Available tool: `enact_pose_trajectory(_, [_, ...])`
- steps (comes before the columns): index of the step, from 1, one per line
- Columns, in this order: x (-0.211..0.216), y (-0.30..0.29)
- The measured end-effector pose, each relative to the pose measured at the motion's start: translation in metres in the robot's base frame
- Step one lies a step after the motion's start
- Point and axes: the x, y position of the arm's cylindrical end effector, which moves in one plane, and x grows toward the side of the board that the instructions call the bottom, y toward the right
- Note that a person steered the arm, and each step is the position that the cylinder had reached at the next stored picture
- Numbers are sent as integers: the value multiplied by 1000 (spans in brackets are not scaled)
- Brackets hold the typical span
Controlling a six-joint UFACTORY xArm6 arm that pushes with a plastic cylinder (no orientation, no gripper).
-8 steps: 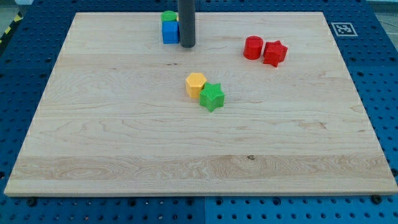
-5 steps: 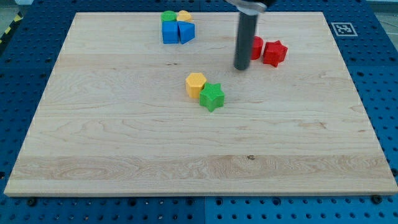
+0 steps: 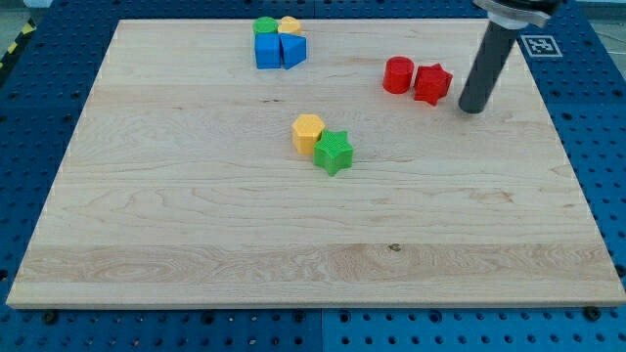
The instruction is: Push the red star into the group of blocks at the top center of the board
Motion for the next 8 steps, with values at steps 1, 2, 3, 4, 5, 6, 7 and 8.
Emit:
enact_pose_trajectory(1, [-30,-14])
enact_pose_trajectory(2, [-53,-39])
enact_pose_trajectory(3, [-65,-70])
enact_pose_trajectory(4, [-76,-102])
enact_pose_trajectory(5, [-91,-132])
enact_pose_trajectory(6, [-96,-156])
enact_pose_trajectory(7, [-96,-161])
enact_pose_trajectory(8, [-96,-165])
